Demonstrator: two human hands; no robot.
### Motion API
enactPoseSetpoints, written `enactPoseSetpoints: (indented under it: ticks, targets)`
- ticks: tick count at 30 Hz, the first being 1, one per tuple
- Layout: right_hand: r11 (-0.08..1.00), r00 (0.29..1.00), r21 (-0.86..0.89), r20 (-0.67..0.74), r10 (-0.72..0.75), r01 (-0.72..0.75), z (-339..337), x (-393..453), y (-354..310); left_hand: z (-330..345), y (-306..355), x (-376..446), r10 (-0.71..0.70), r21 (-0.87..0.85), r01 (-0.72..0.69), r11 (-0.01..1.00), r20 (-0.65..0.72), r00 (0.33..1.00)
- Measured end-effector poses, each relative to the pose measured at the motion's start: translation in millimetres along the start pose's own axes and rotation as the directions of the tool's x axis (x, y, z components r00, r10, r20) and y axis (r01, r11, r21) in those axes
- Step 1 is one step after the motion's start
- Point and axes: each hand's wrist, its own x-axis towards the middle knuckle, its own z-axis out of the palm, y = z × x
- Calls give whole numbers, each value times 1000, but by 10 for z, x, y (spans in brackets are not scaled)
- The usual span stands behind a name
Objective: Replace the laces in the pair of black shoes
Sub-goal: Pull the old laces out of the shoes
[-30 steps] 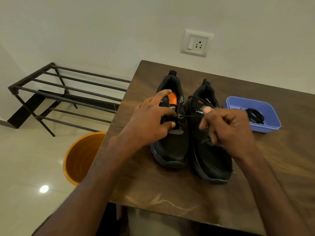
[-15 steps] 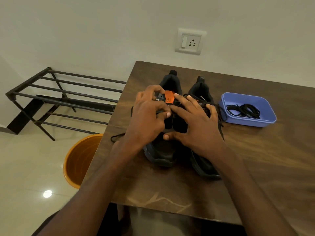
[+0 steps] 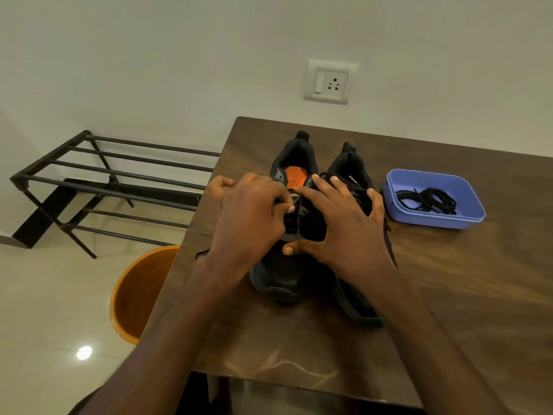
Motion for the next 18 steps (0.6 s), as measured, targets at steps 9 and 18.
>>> enactPoseSetpoints:
  ticks: [9, 18]
  targets:
    - [1000, 1000, 6, -3, 8, -8, 3, 4, -27, -44, -103, 52, -19, -356, 56, 933, 106, 994]
    - [999, 1000, 33, -1, 12, -12, 16, 16, -30, -117, -7, 111, -259, -766, 165, 621, -2, 966]
